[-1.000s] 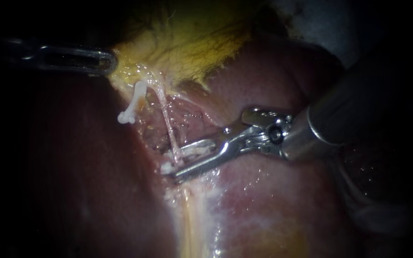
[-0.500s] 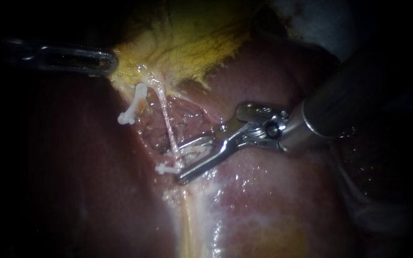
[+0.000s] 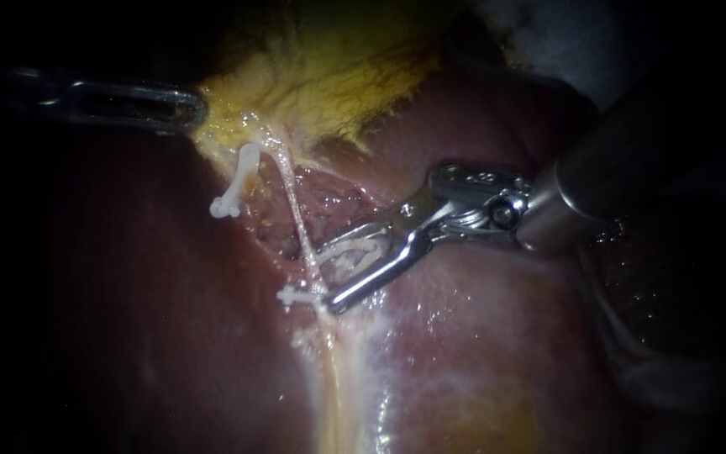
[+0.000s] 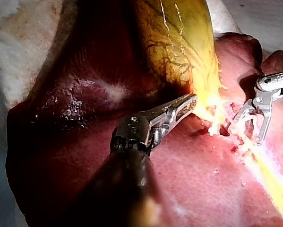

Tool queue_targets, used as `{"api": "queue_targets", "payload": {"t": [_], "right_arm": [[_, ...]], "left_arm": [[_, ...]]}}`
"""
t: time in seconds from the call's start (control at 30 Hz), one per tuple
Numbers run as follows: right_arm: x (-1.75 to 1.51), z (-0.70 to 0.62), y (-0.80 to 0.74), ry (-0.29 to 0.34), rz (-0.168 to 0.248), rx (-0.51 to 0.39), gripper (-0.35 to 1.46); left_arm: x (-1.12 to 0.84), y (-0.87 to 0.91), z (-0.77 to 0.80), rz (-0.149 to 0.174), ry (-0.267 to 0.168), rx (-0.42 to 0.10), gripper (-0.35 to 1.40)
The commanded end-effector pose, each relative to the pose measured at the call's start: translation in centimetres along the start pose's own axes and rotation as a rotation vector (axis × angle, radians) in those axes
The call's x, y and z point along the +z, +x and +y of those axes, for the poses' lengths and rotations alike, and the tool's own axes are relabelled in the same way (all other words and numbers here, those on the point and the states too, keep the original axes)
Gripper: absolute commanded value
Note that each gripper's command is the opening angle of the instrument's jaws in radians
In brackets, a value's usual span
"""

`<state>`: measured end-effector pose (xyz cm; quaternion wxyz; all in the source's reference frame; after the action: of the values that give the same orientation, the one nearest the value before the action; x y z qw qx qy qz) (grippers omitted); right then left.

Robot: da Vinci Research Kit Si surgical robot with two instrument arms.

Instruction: Clipping second clip right tube

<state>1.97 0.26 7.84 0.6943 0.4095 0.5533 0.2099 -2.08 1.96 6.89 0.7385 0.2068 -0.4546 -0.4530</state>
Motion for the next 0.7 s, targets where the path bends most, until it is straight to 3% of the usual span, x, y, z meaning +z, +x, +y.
{"api": "queue_targets", "payload": {"t": [0.03,0.2,0.47,0.7], "right_arm": [[0.00,-0.01,0.00,-0.013,-0.006,-0.007,0.60],[0.02,-0.07,-0.01,-0.076,-0.029,-0.058,0.60],[0.05,-0.31,-0.05,-0.145,-0.011,-0.100,0.60],[0.04,-0.49,0.01,-0.185,-0.053,-0.137,0.60]], "left_arm": [[0.01,0.00,0.00,0.000,0.000,0.000,-0.35],[0.01,0.00,0.00,0.000,0.000,0.000,-0.35],[0.01,0.01,0.00,0.000,-0.001,0.000,-0.35],[0.01,0.01,0.00,-0.001,-0.001,0.000,-0.35]]}}
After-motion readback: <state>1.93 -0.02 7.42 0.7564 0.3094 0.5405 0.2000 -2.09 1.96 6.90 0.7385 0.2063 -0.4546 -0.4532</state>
